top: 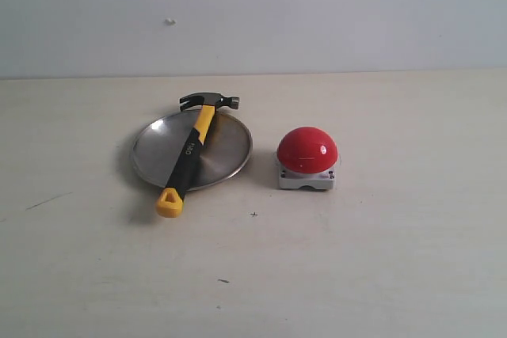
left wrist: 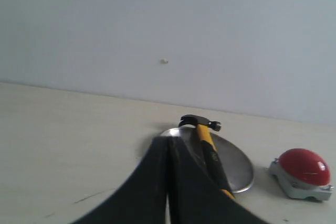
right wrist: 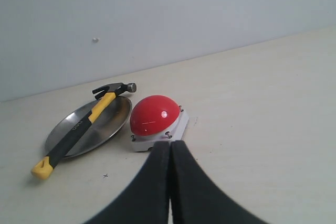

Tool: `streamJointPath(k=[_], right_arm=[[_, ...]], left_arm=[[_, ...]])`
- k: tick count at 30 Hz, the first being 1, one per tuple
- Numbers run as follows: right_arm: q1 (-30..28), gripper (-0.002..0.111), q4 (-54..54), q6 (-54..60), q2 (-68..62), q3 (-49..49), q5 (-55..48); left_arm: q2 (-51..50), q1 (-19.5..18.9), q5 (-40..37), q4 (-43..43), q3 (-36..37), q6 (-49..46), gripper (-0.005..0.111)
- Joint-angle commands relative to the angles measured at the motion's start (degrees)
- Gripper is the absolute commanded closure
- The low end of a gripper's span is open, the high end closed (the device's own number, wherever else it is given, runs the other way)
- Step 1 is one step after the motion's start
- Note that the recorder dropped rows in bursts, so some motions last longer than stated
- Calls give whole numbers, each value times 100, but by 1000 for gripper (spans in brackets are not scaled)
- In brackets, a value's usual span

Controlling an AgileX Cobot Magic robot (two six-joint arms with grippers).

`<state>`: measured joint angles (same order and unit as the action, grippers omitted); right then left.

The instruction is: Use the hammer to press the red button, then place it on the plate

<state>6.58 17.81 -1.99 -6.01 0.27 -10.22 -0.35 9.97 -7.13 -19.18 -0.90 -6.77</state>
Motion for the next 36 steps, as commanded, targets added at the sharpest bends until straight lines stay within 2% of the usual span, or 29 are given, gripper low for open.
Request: streamJointPath(k=[1,4,9,12,16,36], right_arm=[[10,108,-21,38,-12,-27,4],[10,108,-21,38,-12,-27,4],[10,108,-21,38,-12,-27,4],[10,108,-21,38,-12,-27,4],[10,108,-21,38,-12,-27,4],[38,108,-112,76,282,-27,4]], left_arm=[[35,-15,403,1832,90,1399,107],[35,-15,421,2389,90,1807,107],[35,-15,351,3047,90,1831,107],[35,-15,187,3123,90,1831,107],[35,-15,-133,3719,90,1831,107],[35,-15,-133,3718,90,1800,107]])
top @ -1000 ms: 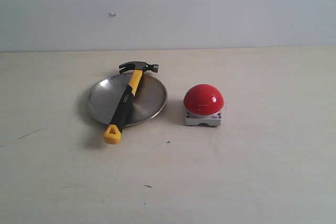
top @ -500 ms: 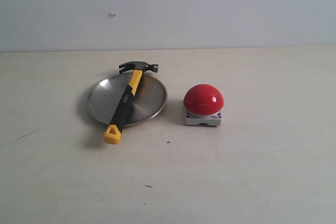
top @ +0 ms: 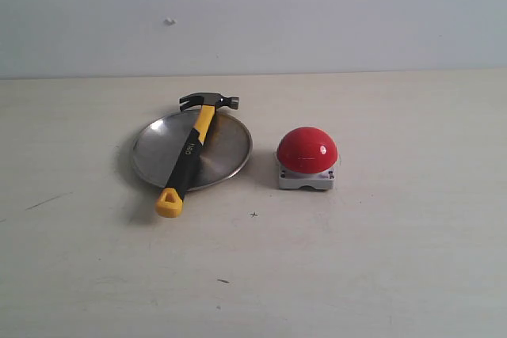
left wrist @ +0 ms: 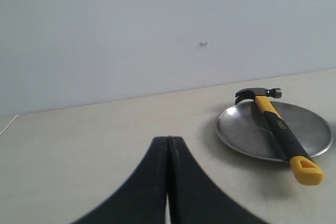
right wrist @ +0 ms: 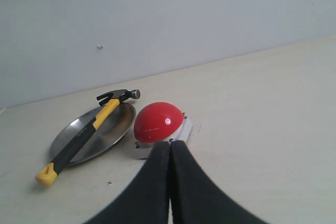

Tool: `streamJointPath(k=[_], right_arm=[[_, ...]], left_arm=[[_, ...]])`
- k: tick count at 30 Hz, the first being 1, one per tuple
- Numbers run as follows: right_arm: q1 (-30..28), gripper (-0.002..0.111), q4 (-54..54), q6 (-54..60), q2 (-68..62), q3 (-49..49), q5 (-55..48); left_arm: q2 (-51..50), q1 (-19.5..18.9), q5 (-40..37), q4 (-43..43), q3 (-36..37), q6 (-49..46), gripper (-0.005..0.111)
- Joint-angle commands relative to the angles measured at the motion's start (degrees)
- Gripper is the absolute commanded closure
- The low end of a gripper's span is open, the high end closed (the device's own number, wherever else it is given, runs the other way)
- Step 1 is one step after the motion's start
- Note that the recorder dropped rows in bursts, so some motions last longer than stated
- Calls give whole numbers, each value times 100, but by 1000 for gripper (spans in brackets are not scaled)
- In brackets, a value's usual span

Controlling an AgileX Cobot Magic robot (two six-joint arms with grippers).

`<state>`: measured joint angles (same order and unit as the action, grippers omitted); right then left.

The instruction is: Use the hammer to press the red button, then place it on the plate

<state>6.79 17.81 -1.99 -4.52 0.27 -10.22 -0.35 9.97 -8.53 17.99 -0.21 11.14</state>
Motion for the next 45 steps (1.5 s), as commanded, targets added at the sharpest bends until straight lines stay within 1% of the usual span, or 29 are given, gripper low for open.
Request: streamJointPath(k=[1,6,11,17,19,23,45], right_arm=[[18,108,-261,199,132,-27,35],[-30,108,-839,632,321,-27,65],[-519,108,-912,949,452,-27,65],[-1103,108,-1085,989,452,-27,-99],[-1208,108,-1085,989,452,-27,-213],[-1218,108,-1020,953,452,-27,-607],[-1218,108,-1020,943,452,-27,-607]], left_arm=[[35,-15,7,1,21,9,107],[35,-15,7,1,21,9,107],[35,-15,7,1,21,5,107],[35,-15,7,1,21,5,107],[35,-15,7,1,21,5,107],[35,-15,7,1,21,5,107],[35,-15,7,1,21,5,107]])
